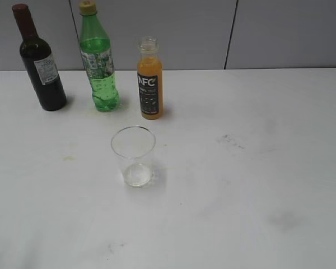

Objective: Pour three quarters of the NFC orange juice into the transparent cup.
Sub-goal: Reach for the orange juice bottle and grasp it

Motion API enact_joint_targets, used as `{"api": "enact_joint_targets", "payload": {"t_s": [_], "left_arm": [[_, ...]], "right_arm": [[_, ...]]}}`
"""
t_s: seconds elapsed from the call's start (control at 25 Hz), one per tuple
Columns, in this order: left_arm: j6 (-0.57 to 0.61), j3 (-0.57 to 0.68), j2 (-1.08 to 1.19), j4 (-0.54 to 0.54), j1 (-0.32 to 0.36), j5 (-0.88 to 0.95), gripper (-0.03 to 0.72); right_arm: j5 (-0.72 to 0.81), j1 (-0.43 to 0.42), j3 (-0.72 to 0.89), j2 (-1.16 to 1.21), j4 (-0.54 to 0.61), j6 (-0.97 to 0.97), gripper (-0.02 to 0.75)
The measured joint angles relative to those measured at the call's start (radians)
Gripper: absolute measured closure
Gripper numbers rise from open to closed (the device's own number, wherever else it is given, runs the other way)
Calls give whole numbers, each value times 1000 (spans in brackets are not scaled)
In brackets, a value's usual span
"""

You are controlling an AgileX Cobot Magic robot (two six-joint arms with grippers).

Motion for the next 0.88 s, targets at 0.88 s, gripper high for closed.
{"api": "enact_joint_targets", "payload": {"t_s": [0.88], "left_arm": [[155, -375, 850, -18, -131, -275, 85]], "right_arm": [[0, 0, 0, 0, 0, 12, 146]]}}
